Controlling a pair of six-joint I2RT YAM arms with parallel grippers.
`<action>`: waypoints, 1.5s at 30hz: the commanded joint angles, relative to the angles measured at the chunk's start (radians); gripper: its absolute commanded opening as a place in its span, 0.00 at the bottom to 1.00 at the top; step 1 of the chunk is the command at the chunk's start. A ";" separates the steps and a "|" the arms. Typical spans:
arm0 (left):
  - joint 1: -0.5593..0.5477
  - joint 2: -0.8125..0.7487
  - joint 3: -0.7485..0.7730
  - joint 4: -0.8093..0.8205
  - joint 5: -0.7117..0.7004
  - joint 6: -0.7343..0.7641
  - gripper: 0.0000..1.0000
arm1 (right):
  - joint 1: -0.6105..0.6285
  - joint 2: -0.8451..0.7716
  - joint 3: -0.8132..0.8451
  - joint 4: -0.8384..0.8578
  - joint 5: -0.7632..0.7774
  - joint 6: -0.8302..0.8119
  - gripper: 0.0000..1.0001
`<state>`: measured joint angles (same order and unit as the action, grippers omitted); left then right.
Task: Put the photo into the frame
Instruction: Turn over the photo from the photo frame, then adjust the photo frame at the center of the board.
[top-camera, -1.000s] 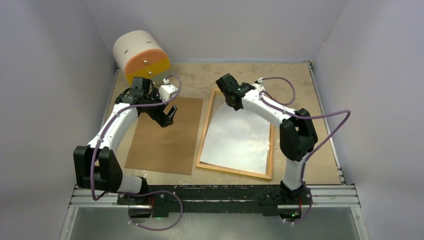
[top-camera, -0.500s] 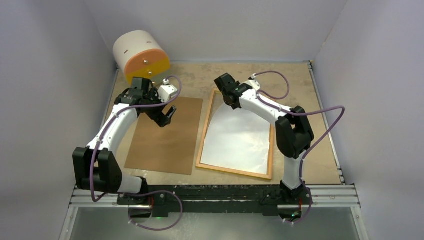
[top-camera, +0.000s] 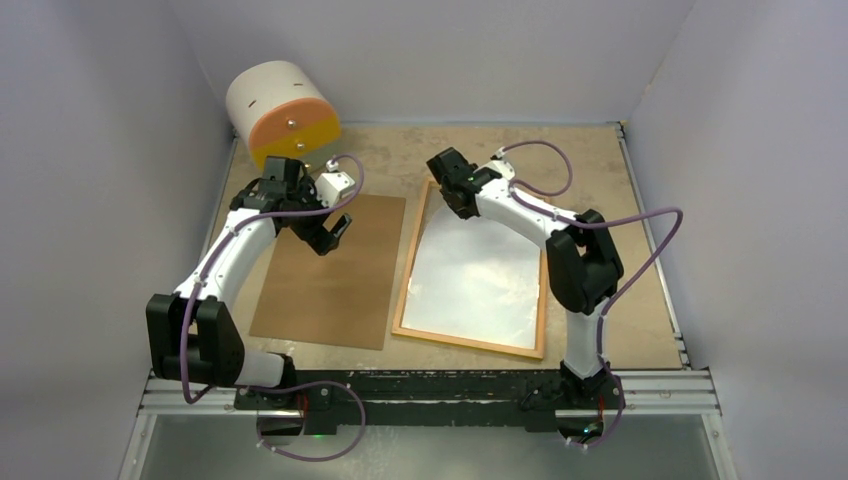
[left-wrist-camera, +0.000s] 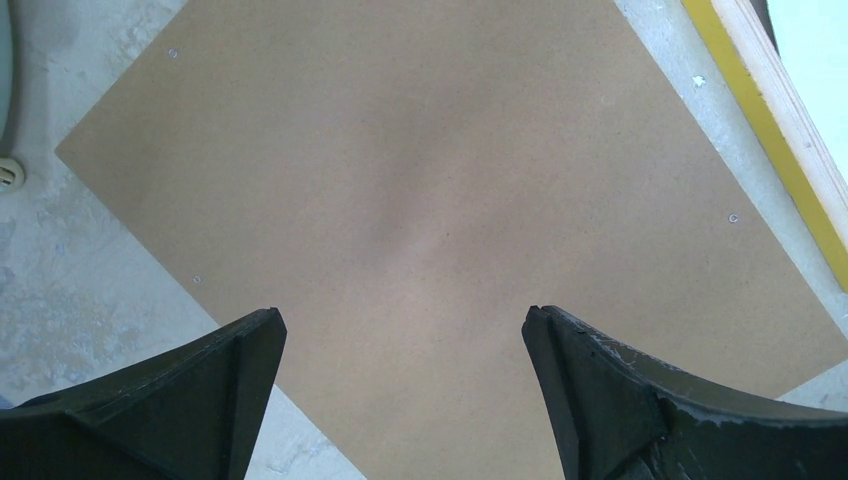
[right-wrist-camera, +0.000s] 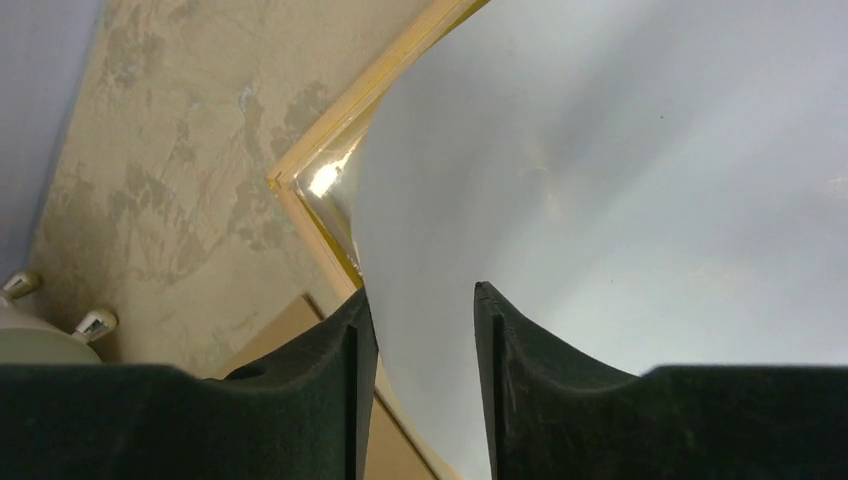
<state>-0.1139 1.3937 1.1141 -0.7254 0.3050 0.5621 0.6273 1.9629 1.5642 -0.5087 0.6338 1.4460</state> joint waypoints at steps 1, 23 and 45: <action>-0.003 -0.024 -0.008 0.023 -0.020 0.019 1.00 | -0.003 0.002 0.053 0.005 -0.017 -0.052 0.47; -0.003 -0.010 -0.009 0.020 -0.077 0.034 1.00 | -0.131 -0.045 -0.008 0.230 -0.204 -0.347 0.92; -0.003 0.051 -0.008 0.051 -0.090 0.006 1.00 | -0.296 0.125 -0.034 0.340 -0.416 -0.510 0.09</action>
<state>-0.1139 1.4403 1.1141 -0.6968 0.2050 0.5694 0.3408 2.0949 1.5356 -0.1905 0.2291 0.9562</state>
